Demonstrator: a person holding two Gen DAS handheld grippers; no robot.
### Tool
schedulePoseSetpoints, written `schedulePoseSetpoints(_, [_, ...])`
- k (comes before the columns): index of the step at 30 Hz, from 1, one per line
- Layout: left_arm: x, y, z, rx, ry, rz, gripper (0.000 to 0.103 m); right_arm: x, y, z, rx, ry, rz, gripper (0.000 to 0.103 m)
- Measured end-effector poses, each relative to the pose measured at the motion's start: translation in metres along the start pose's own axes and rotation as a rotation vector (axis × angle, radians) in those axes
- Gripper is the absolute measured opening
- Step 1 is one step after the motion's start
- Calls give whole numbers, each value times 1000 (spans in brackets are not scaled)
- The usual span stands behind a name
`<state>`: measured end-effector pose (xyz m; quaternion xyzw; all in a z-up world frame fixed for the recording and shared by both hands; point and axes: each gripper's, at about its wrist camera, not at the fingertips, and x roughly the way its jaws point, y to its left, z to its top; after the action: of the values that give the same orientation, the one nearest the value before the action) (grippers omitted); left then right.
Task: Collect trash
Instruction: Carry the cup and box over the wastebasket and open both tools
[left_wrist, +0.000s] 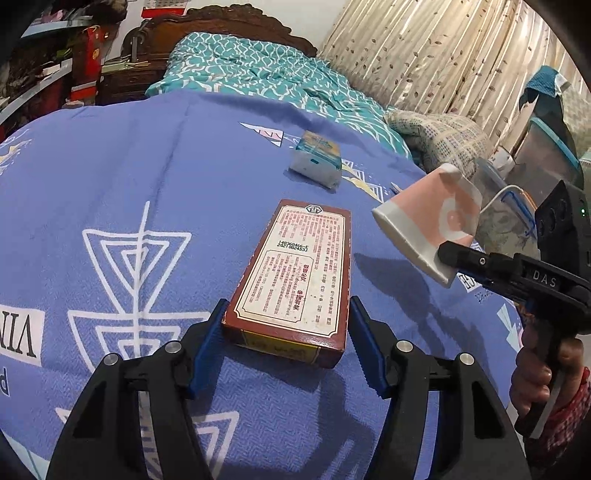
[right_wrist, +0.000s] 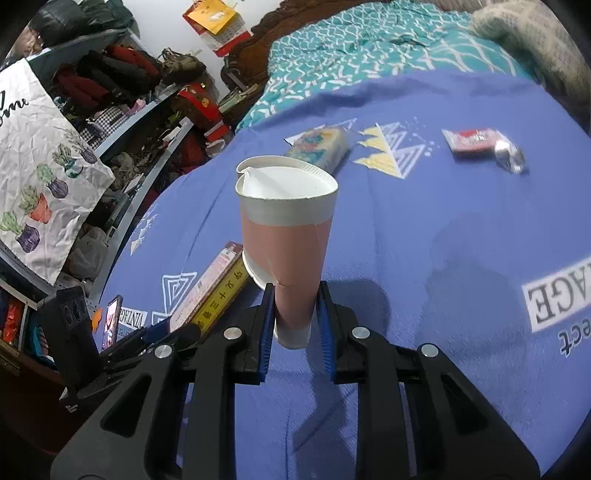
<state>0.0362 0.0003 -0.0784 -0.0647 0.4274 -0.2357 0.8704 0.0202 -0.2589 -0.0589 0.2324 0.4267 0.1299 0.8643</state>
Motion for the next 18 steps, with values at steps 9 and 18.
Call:
schedulePoseSetpoints(9, [1, -5, -1, 12, 6, 6, 60, -7, -18, -6, 44, 5, 12, 25])
schedulePoseSetpoints(18, [1, -6, -4, 23, 9, 4, 60, -10, -24, -12, 69, 8, 19, 25])
